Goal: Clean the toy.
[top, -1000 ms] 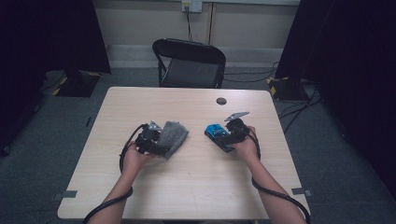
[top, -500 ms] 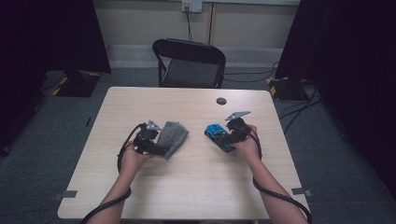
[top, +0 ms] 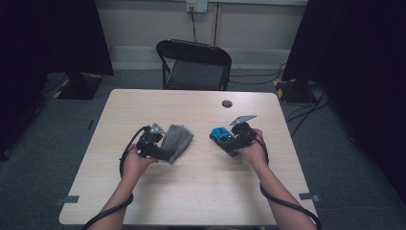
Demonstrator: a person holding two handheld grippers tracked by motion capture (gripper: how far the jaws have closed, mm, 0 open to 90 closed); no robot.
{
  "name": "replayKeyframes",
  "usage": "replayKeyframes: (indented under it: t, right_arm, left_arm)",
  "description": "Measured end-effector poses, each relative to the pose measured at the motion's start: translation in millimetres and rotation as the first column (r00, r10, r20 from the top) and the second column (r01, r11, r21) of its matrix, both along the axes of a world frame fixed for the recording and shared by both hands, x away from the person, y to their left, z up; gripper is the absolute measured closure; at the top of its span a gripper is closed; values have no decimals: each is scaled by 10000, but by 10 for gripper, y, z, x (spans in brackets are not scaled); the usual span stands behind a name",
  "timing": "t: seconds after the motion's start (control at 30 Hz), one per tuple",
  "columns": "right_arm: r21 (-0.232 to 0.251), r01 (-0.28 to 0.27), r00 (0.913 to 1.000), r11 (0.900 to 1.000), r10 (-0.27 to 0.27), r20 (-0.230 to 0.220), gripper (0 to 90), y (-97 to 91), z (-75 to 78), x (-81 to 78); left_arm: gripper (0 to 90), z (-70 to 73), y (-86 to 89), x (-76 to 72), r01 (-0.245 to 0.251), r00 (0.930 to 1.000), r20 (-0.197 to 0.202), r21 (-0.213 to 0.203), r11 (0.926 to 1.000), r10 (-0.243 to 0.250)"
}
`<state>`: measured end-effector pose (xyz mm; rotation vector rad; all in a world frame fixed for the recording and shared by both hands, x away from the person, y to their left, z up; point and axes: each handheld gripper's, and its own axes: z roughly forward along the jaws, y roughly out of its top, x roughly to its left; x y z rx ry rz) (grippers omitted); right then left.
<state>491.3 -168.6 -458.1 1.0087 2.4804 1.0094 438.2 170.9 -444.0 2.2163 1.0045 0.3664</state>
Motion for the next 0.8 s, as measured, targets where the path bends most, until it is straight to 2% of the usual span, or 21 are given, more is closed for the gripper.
replayKeyframes:
  t: [0.33, 0.53, 0.8]
  right_arm:
    - [83, -38, 10000, 10000, 38, -65, 143, -2, 30, -35]
    - [69, -169, 9998, 9998, 170, -105, 143, -6, 36, -73]
    - [172, -291, 9995, 9994, 293, -107, 143, -20, 47, -112]
  left_arm:
    - [153, 46, -5, -34, 132, 9999, -78, -469, 9988, -135]
    - [154, 44, -4, -70, 260, 9996, -106, -383, 9989, -264]
    - [153, 81, -25, -107, 416, 9991, -54, -476, 9980, -419]
